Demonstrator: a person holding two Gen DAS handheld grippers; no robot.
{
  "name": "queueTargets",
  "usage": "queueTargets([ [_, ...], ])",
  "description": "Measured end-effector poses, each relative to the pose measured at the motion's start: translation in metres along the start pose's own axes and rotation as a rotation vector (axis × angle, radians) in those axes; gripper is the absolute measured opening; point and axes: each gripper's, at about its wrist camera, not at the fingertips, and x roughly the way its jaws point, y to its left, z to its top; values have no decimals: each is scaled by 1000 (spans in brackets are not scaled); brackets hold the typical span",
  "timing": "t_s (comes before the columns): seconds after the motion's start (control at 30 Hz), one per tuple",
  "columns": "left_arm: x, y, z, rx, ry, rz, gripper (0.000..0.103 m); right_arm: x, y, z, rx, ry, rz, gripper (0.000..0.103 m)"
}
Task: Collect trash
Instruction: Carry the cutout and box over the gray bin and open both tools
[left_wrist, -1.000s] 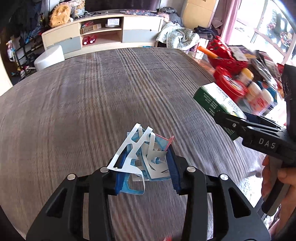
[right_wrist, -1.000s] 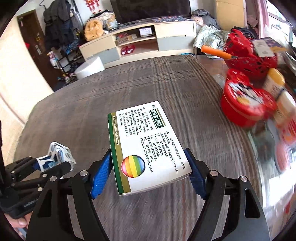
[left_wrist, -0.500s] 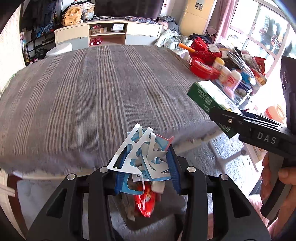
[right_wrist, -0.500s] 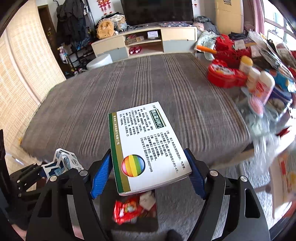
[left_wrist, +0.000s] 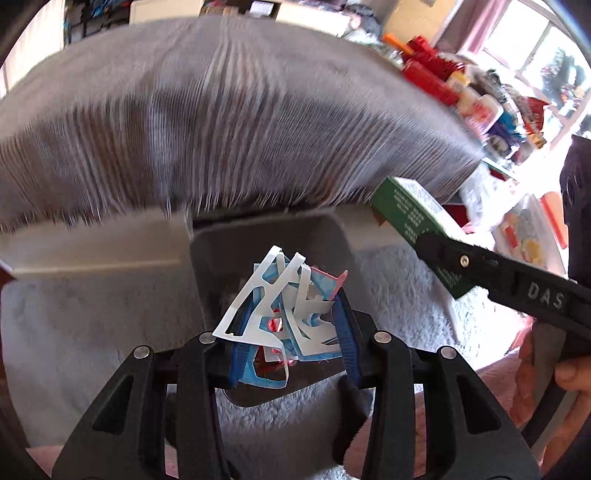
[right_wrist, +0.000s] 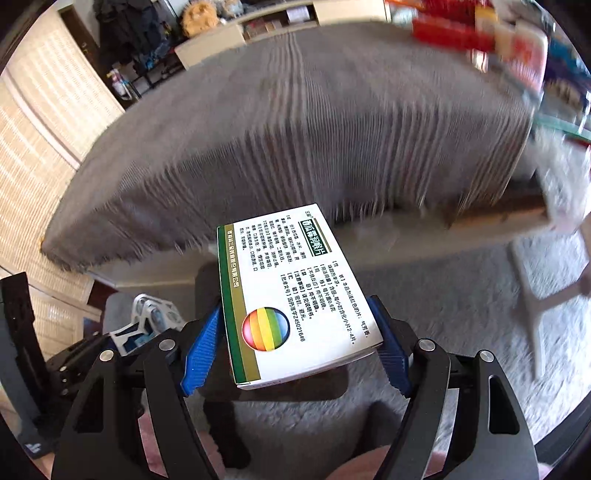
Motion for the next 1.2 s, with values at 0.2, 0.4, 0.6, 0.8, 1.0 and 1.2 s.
queueTargets([
  [0.2, 38, 10, -10, 5, 76, 22, 39, 41, 0, -14, 5, 101, 7, 76],
  [0.4, 75, 20, -16, -8, 152, 35, 40, 73, 2, -12, -4, 159, -27, 76],
  [0.6, 96, 23, -15, -16, 190, 33, 45, 101, 8, -9, -18, 175, -57, 76],
  [0.8, 105, 28, -13, -30, 201, 32, 51, 110, -7, -5, 54, 195, -20, 77],
  [1.0, 104, 32, -17, -28, 208, 47, 58, 107, -5, -2, 58, 185, -10, 77],
  [1.2, 82, 24, -13, 3, 148, 100, 80, 95, 0, 2, 59, 141, -24, 79],
])
